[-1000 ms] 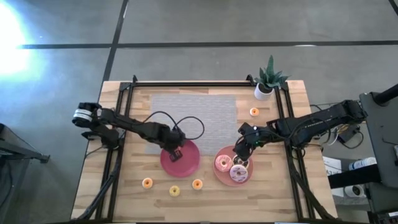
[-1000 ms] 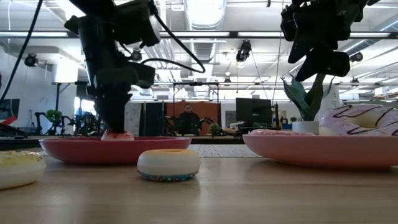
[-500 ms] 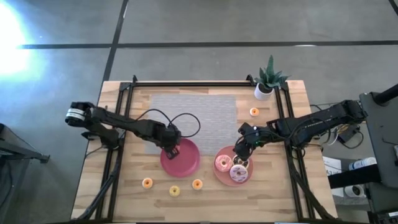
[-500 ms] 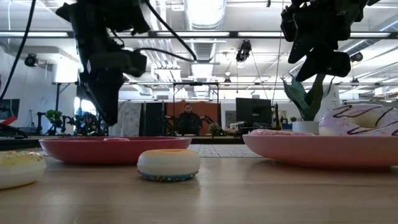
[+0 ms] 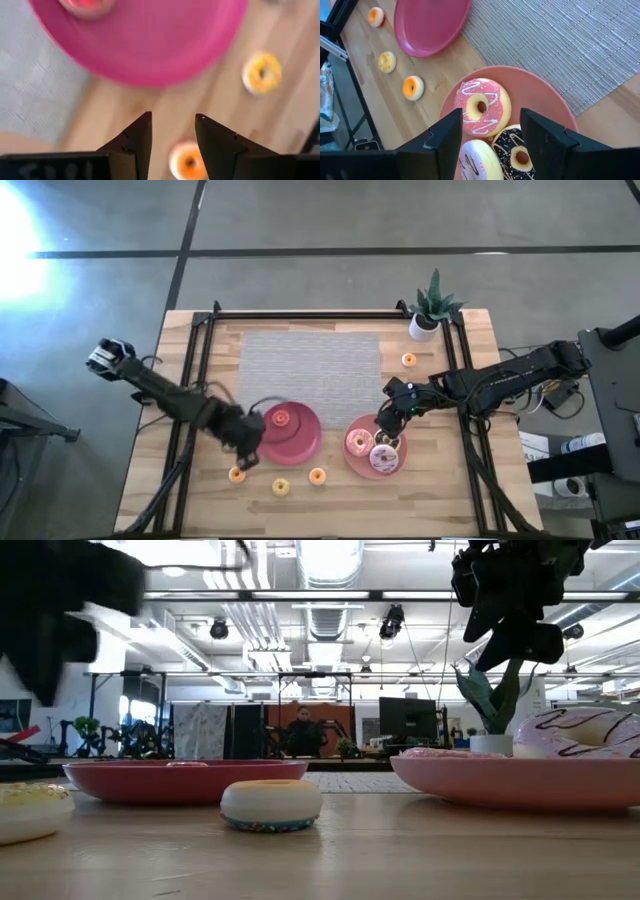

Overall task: Pick & Place donuts
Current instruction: Put the red small donut on the dark pink plate

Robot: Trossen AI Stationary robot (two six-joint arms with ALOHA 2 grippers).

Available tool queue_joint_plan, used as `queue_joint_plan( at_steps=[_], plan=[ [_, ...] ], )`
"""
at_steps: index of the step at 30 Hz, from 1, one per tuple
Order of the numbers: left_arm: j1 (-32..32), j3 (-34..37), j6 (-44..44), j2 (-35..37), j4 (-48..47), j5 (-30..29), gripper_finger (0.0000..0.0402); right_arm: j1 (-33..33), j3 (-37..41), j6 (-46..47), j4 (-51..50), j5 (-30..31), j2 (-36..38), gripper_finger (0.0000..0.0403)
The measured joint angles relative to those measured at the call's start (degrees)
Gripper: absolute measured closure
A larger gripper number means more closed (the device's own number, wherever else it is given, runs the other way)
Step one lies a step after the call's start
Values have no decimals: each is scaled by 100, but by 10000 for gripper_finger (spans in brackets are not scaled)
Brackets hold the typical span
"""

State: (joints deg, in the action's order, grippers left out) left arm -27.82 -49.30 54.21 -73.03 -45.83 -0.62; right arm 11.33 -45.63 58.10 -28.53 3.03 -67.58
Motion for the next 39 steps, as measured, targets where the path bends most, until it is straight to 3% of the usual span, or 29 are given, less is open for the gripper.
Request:
queue_joint_plan(
  at_steps=[5, 8, 12, 20, 27, 35, 39],
  plan=[
    [-1344, -43, 737, -136, 434, -797, 278, -4, 2, -117, 2, 10, -1, 213],
    [-1782, -92, 1543, -354, 339, -1058, 278, -4, 2, -118, 2, 13, -1, 213],
    [-2058, -144, 2393, -662, 302, -1097, 278, -4, 2, -137, 2, 21, -1, 213],
    [-2416, -938, 2392, -1470, -55, -938, 302, -15, 2, -220, 38, 109, -1, 213],
    [-2867, -1774, 2440, -2245, -625, -1430, 328, -13, 4, -126, 61, 109, -3, 213],
    [-3020, -1714, 3375, -2289, -754, -1346, 281, -13, 4, -111, 63, 108, -3, 213],
    [-2943, -1698, 4209, -1889, -1542, -1475, 262, -13, 4, -113, 87, 121, -3, 213]
  ],
)
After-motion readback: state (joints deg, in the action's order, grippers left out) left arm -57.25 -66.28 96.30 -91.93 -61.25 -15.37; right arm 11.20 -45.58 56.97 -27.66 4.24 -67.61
